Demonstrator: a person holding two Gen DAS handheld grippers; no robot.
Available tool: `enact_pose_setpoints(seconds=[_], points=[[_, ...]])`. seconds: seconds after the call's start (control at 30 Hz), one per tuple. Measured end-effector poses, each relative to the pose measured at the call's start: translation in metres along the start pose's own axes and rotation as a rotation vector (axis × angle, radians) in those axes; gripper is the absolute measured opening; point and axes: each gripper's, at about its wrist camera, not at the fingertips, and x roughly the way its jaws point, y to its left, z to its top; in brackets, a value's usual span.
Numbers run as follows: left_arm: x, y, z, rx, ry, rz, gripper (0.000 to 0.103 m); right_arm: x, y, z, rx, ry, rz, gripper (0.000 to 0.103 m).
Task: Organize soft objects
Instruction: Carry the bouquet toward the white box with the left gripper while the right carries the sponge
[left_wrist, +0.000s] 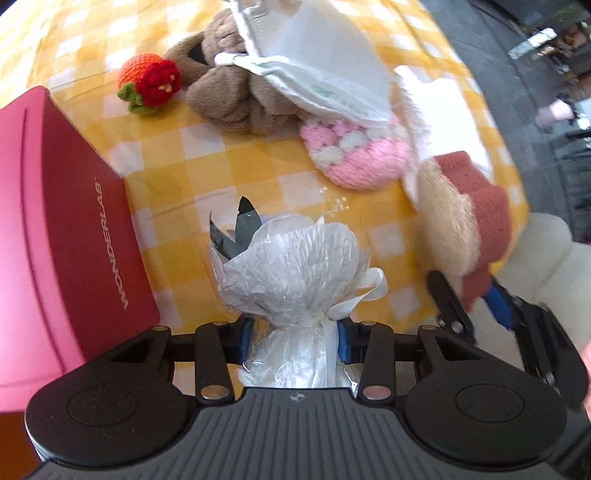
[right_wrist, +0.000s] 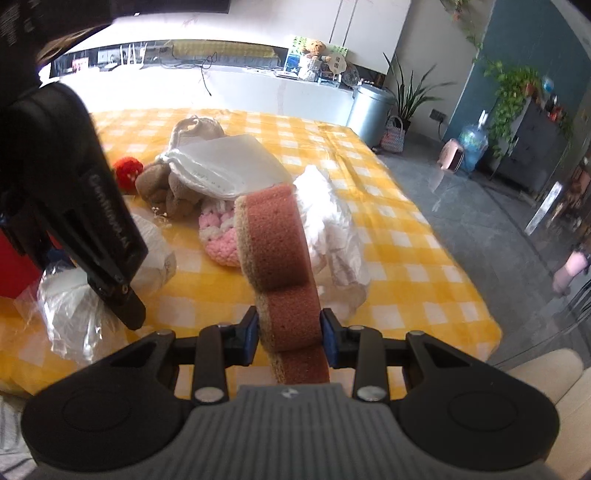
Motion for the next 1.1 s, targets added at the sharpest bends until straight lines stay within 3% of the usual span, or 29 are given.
enact_pose_setpoints(seconds=[0.1, 0.17, 0.47, 0.7, 0.83, 1.0, 1.1], points=[[-0.019, 0.000, -0.015, 0.057, 0.010, -0.061, 0.047, -0.007, -0.018, -0.003, 0.137, 0.005, 0.167, 0.034], [-0.032, 0.002, -0.024, 0.076, -0.008, -0.093, 0.047, -0.011, -0.022, -0.006, 0.184, 0.011, 0.224, 0.034], [-0.104, 0.042, -0.062, 0.083, -0.123, -0.250, 0.047, -0.044, 0.004, 0.005, 0.127, -0.038, 0.248, 0.034], [-0.162, 0.101, -0.102, -0.024, -0.329, -0.286, 0.047, -0.094, 0.032, 0.031, 0.091, -0.148, 0.295, 0.034], [-0.184, 0.129, -0.120, -0.063, -0.471, -0.187, 0.048, -0.126, 0.062, 0.049, 0.051, -0.217, 0.360, 0.034], [-0.201, 0.159, -0.147, -0.073, -0.643, 0.046, 0.048, -0.150, 0.113, 0.071, -0.007, -0.265, 0.451, 0.034], [-0.207, 0.178, -0.159, -0.129, -0.717, 0.090, 0.048, -0.153, 0.148, 0.079, -0.040, -0.257, 0.499, 0.034]])
